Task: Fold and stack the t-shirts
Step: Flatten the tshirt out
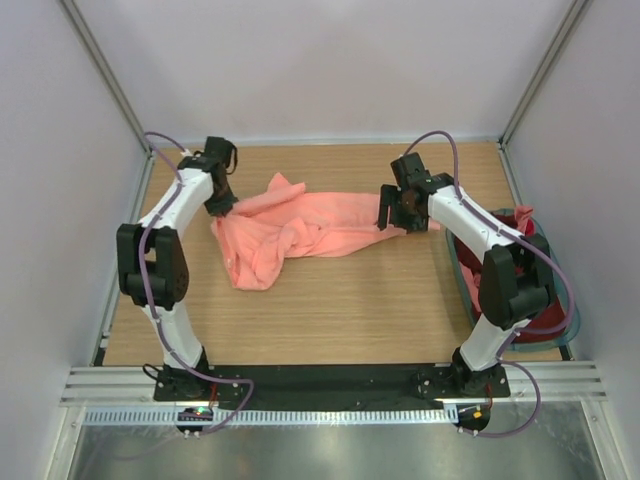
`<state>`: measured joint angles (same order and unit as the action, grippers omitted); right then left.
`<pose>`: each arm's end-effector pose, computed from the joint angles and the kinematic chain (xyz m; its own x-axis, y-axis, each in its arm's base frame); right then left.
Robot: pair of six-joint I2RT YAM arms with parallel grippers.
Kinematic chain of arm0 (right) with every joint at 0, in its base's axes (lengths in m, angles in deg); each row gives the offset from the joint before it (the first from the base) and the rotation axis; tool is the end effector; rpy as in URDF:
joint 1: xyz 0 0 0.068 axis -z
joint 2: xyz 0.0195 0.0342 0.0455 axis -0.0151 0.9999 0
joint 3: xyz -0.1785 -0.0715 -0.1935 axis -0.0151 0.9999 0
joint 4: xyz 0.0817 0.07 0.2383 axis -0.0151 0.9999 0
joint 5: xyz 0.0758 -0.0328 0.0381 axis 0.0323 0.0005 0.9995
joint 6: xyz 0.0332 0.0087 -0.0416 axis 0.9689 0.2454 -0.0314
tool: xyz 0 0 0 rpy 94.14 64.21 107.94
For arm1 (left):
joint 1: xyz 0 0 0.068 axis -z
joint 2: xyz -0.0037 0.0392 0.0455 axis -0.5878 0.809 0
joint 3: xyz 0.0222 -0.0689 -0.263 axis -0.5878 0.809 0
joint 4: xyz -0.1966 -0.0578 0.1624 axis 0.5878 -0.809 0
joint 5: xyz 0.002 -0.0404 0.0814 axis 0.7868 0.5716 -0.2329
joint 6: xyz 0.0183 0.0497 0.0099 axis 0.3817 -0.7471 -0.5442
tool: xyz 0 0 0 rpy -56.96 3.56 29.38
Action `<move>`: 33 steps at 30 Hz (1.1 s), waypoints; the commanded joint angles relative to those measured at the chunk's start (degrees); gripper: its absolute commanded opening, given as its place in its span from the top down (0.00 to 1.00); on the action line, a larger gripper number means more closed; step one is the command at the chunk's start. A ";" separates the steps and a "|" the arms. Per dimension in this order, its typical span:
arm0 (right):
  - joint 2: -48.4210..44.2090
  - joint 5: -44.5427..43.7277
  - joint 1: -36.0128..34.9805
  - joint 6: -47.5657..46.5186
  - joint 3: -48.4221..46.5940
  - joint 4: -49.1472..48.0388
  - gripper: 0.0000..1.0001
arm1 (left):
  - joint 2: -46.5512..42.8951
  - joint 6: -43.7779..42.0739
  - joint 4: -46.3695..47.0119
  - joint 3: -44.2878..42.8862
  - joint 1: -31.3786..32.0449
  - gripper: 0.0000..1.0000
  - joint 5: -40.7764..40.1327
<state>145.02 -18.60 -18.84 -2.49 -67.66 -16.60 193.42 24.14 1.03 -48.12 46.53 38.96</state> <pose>0.3374 0.1173 0.2492 -0.8853 0.0931 -0.4556 0.0512 0.9933 0.1033 0.3903 -0.0619 0.2405 -0.7746 -0.4279 -0.4657 -0.4818 0.8763 -0.0037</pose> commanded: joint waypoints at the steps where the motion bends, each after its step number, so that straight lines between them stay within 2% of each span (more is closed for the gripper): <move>1: -1.03 -1.16 0.19 -0.48 -1.85 0.74 0.26 | -2.61 -3.84 -0.44 -5.53 -5.07 0.93 -6.10; 2: -1.03 -1.16 0.19 -0.57 -1.76 0.74 0.26 | -0.69 -4.62 -3.14 -6.95 -4.90 0.71 -6.36; 3: -1.03 -1.33 0.19 -0.66 -1.76 0.74 0.26 | 0.03 -4.72 -4.73 -8.53 -4.55 0.66 -6.10; 4: -1.03 -1.42 0.28 -0.75 -1.59 0.83 0.26 | 0.30 -4.63 -5.53 -9.59 -4.29 0.65 -6.53; 6: -0.77 -1.86 0.19 -0.92 -1.41 0.83 0.26 | -1.89 -4.46 -5.55 -8.29 -3.24 0.46 -7.86; 7: -0.77 -2.21 0.19 -1.18 -1.41 0.74 0.26 | -3.03 -4.28 -5.02 -6.11 -2.79 0.32 -7.60; 10: -0.42 -2.83 0.19 -1.36 -1.32 0.65 0.26 | -7.60 -4.89 -0.99 -0.49 0.36 0.20 -1.30; 11: -0.24 -3.00 0.19 -1.45 -1.24 0.30 0.26 | -8.22 -5.42 0.77 0.84 1.24 0.19 6.74; 13: 0.63 -2.92 0.28 -1.45 -1.23 -0.05 0.26 | -7.79 -5.86 6.02 3.31 2.65 0.20 15.75; 15: 1.43 -2.83 0.28 -1.71 -1.58 0.21 0.25 | -4.47 -5.77 7.11 3.67 5.64 0.20 21.38; 18: 3.71 -2.65 0.28 -2.15 -2.29 0.65 0.24 | 0.11 -5.69 5.89 0.51 8.98 0.20 20.98; 24: 7.32 -4.05 0.37 -3.91 -2.82 -0.75 0.20 | 10.31 -6.39 -0.08 -5.72 9.69 0.20 17.55; 27: 8.98 -6.51 0.37 -5.49 -3.78 -1.02 0.21 | 12.16 -7.18 -0.62 -5.65 9.69 0.24 15.00; 29: 9.43 -7.66 0.46 -6.72 -4.66 -1.10 0.24 | 11.47 -7.53 -0.53 -4.86 9.69 0.38 13.85; 30: 9.60 -7.66 0.54 -6.90 -4.92 -0.67 0.27 | 10.76 -7.53 -0.44 -4.51 9.69 0.46 13.59; 31: 9.60 -6.97 0.72 -6.99 -5.27 -0.75 0.38 | 9.80 -7.45 -0.44 -3.55 9.69 0.64 13.33; 32: 9.34 -6.35 0.81 -7.51 -5.10 -0.93 0.49 | 7.35 -7.27 -0.27 -2.67 9.78 0.71 12.89; 33: 8.82 -5.65 0.81 -7.69 -4.58 -1.54 0.68 | 5.42 -7.10 -0.01 -1.53 9.95 0.76 12.45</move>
<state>155.07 -23.52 -18.51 -8.29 -70.11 -16.52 205.16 17.78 1.86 -51.33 56.60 53.93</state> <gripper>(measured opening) 0.503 0.290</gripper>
